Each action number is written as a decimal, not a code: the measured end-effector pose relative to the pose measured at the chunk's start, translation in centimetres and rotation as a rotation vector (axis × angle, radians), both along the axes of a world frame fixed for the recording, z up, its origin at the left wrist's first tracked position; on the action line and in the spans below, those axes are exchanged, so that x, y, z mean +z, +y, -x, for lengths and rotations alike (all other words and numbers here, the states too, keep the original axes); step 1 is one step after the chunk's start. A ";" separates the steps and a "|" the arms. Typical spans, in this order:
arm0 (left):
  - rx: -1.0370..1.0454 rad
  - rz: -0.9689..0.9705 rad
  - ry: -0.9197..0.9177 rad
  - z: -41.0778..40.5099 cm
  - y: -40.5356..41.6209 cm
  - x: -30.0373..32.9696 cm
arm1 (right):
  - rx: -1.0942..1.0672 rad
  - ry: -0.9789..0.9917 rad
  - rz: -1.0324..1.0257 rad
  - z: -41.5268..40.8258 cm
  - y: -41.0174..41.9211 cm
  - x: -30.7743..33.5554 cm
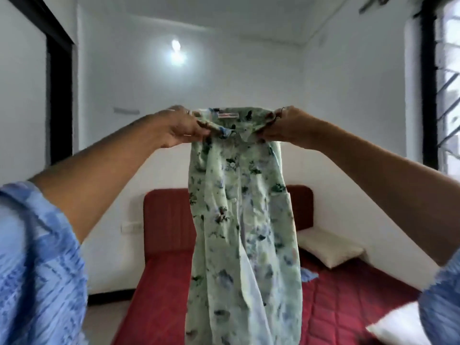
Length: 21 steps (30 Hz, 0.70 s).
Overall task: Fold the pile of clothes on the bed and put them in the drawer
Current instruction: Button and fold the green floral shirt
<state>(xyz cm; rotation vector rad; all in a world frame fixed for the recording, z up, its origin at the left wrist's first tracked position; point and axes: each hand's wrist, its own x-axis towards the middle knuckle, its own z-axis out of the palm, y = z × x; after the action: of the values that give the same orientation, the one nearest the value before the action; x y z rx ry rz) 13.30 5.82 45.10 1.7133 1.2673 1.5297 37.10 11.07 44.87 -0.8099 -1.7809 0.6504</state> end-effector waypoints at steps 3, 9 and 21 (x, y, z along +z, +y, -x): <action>0.260 -0.155 0.132 1.0 0.0 2.1 | -0.144 0.010 -0.158 0.8 -0.7 2.2; 0.856 -0.349 0.662 1.8 -0.1 2.5 | -0.555 -0.117 -0.369 2.5 -0.5 3.1; 0.660 -0.705 0.213 -0.6 -7.5 7.6 | -0.548 0.101 -0.824 2.7 -8.0 7.2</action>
<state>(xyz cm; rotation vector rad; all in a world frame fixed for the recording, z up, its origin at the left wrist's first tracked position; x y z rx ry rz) 13.87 -1.67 52.67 2.0200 1.6332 2.4540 34.43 3.02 52.05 -0.6133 -1.4407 -0.3881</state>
